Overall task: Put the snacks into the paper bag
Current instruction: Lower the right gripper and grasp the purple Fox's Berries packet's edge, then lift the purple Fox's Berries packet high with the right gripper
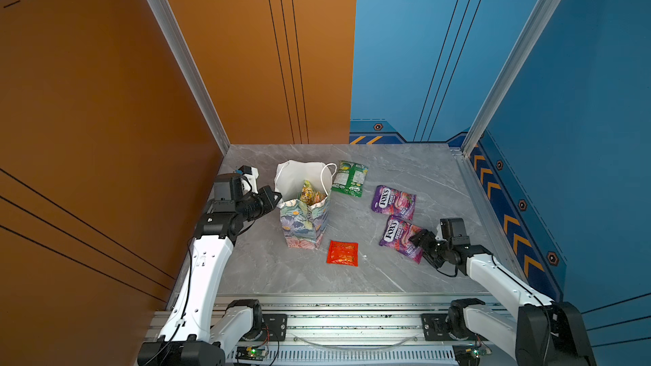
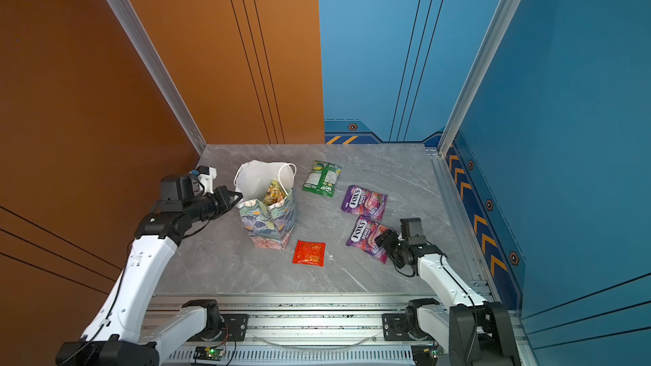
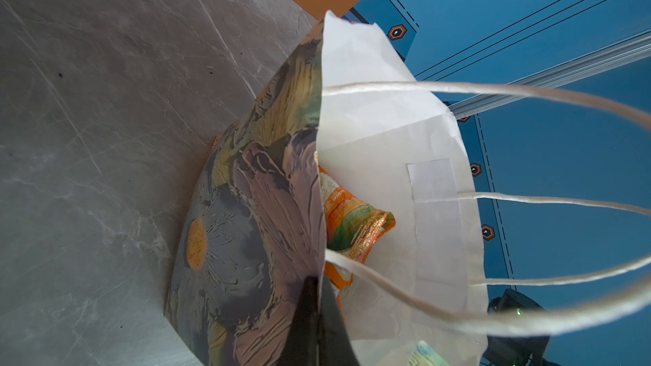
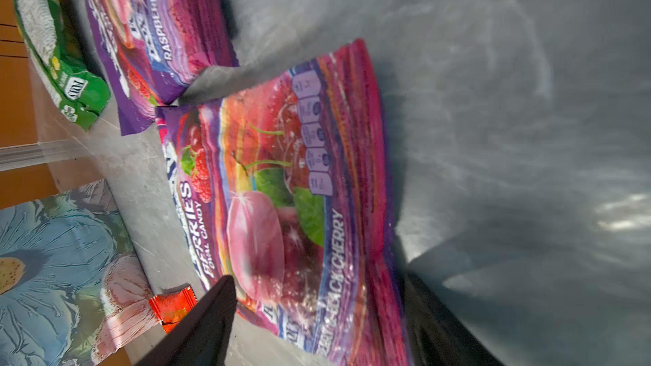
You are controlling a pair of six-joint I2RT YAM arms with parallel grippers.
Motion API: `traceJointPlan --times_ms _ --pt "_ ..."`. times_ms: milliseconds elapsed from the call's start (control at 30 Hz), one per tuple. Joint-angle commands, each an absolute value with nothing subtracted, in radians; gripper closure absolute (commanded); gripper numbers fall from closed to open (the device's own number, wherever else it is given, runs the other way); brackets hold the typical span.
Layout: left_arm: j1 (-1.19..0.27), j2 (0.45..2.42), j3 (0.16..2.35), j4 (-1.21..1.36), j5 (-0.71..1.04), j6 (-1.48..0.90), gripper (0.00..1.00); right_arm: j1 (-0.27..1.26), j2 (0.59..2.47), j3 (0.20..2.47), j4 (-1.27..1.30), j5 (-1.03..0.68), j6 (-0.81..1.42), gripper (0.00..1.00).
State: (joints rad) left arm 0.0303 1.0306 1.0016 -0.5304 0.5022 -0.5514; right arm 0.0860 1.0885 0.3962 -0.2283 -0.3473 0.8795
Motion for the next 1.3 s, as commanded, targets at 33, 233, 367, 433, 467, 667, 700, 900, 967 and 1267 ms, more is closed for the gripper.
traceJointPlan --times_ms 33,233,367,433,467,667,700,900,967,1267 --pt "0.021 1.028 1.003 -0.537 0.503 -0.561 1.0 0.079 1.117 0.357 -0.151 -0.379 0.888 0.32" --pt "0.018 1.029 1.006 -0.537 0.505 -0.56 1.0 0.08 1.079 0.342 -0.091 -0.374 0.92 0.73" --pt "0.018 1.029 1.006 -0.536 0.504 -0.56 1.0 0.084 0.98 0.372 -0.159 -0.327 0.914 0.86" --pt "0.017 1.031 1.005 -0.537 0.502 -0.562 1.0 0.088 0.941 0.397 -0.203 -0.308 0.903 0.88" --pt "0.017 1.032 1.006 -0.537 0.502 -0.561 1.0 0.089 0.919 0.411 -0.228 -0.298 0.896 0.9" --pt "0.014 1.034 1.007 -0.537 0.501 -0.562 1.0 0.144 0.828 0.534 -0.39 -0.189 0.872 0.97" --pt "0.012 1.034 1.008 -0.538 0.5 -0.562 1.0 0.162 0.82 0.56 -0.41 -0.17 0.871 0.98" --pt "0.011 1.035 1.006 -0.537 0.497 -0.563 1.0 0.292 0.865 0.742 -0.506 -0.066 0.822 1.0" --pt "0.008 1.035 1.006 -0.537 0.497 -0.562 1.0 0.349 0.899 0.805 -0.531 -0.025 0.801 1.0" --pt "0.008 1.032 1.003 -0.537 0.494 -0.56 1.0 0.574 1.095 1.108 -0.608 0.138 0.72 1.0"
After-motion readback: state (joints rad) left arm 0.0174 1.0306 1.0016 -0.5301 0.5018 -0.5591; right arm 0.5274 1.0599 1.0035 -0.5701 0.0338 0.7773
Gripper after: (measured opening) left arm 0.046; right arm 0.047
